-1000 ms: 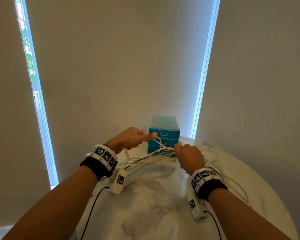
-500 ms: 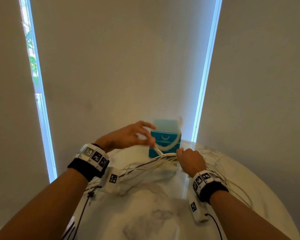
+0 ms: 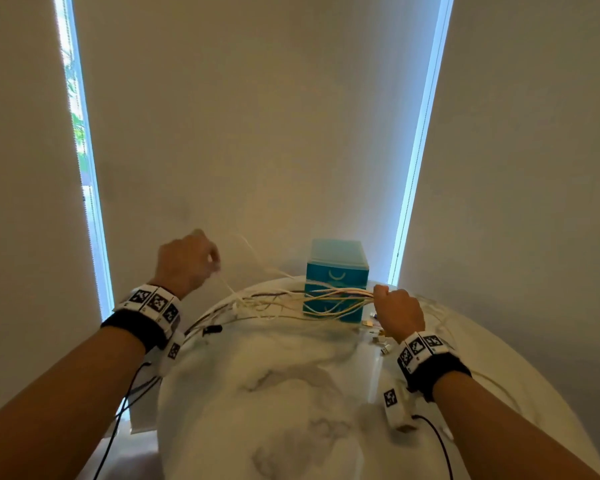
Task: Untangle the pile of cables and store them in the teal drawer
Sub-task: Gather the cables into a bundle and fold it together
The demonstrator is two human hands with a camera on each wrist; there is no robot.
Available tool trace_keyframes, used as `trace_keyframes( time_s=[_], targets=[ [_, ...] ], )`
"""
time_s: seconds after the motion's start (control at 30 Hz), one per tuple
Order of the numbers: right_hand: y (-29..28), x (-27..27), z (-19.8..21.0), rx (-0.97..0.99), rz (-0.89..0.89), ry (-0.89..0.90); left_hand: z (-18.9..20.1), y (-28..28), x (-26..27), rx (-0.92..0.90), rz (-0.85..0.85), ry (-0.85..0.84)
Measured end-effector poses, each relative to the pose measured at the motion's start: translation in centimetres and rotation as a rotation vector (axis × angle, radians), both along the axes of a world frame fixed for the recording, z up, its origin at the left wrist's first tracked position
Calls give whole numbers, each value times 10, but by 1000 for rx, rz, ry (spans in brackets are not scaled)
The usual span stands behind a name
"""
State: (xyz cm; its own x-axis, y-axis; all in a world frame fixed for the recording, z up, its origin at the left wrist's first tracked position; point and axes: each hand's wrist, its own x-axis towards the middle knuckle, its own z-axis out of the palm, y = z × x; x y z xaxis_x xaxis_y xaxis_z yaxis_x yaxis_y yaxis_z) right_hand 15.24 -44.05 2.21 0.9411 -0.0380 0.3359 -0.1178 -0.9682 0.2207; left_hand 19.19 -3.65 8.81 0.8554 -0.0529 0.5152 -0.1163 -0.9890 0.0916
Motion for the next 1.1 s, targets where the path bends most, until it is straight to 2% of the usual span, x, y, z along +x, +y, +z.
trace_keyframes(
  time_s=[0.1,0.13,0.2,0.27,0.37,0.4,0.43,0.5,0.6,0.77,0.83,0.9,0.97,1.0,1.1],
  targets=[
    [-5,1,0,34,-24,-8,-4,29,6,-328,165,-173],
    [-7,2,1,52,-32,-3,-8,37,5,-393,182,-217],
    [-8,5,2,102,-30,-5,-16,45,7,-391,200,-222],
    [-8,7,2,105,-22,-11,-22,41,9,-330,185,7],
    [-6,6,-1,44,-18,10,-20,21,7,-48,173,630],
    [-5,5,0,25,-14,10,-17,10,2,43,161,743],
    [-3,4,0,6,-11,5,-12,-4,-2,140,164,764],
    [0,3,0,-10,0,0,3,-31,-11,215,172,664],
    [0,0,3,-19,6,-8,25,-57,-10,145,153,452],
    [-7,-7,14,-21,27,-41,36,-71,-10,115,148,305],
    [-2,-7,16,-27,49,-48,34,-90,-13,69,21,195],
    [8,-8,17,-29,85,-41,31,-123,-17,-98,-316,105],
    [16,-5,19,-19,116,-49,27,-160,-22,-301,-666,196],
    [20,-5,21,12,128,-59,23,-175,-22,-345,-753,278],
    [22,-6,27,-23,165,-103,7,-195,-13,-233,-729,530]
  ],
)
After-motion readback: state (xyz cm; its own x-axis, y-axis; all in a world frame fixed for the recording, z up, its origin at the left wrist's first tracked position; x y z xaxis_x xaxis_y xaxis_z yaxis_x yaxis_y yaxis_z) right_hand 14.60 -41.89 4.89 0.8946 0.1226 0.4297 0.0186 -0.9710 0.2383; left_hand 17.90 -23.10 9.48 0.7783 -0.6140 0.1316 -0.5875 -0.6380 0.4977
